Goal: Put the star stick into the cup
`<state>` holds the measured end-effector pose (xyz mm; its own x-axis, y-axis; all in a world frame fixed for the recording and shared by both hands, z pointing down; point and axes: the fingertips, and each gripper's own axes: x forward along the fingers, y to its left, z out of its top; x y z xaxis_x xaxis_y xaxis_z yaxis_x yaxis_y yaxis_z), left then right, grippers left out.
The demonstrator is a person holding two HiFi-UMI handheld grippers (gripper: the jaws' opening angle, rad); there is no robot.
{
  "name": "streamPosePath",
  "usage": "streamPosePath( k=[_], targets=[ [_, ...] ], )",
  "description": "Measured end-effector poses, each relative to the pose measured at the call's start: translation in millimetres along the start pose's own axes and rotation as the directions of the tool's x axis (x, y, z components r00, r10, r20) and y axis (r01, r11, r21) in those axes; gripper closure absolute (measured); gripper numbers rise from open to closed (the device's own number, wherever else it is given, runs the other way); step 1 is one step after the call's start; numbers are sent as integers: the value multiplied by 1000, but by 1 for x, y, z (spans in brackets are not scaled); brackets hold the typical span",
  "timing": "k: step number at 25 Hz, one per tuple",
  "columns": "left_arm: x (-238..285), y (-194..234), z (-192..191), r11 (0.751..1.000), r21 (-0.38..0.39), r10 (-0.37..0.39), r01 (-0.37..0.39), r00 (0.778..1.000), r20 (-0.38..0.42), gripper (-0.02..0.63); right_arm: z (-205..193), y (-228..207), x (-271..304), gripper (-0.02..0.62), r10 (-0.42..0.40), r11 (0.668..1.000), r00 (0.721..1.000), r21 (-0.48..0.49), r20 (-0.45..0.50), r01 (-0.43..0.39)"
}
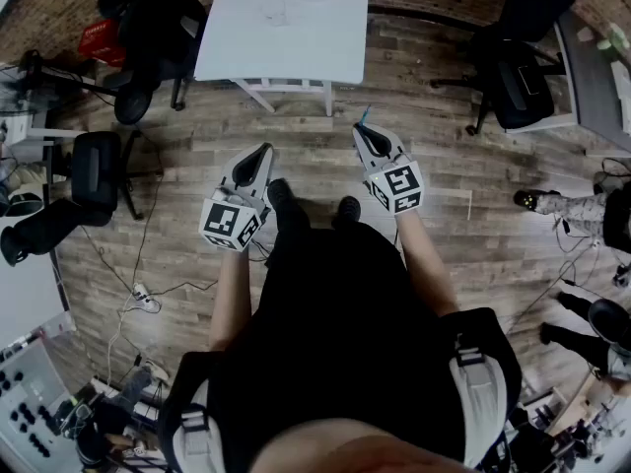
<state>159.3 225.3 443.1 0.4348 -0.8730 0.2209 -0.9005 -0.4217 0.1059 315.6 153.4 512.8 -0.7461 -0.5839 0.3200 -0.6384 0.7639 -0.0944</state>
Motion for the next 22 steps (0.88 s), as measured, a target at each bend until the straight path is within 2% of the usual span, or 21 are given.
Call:
streamPosePath(
  k=[6,12,22],
  targets=[
    [-7,1,-2,1000,-3,-3,3,1000,10,584,1,6,-8,588,-13,1000,1000,-19,-4,13],
    [-33,33,-9,1000,-26,-15,15,1000,6,584,9,36,4,588,-39,999,999,-35,-12,39],
    [-58,87,-5,985,58,-162,162,987,-1,584,13,95,59,588,-91,996,996,-7,-7,91]
  ],
)
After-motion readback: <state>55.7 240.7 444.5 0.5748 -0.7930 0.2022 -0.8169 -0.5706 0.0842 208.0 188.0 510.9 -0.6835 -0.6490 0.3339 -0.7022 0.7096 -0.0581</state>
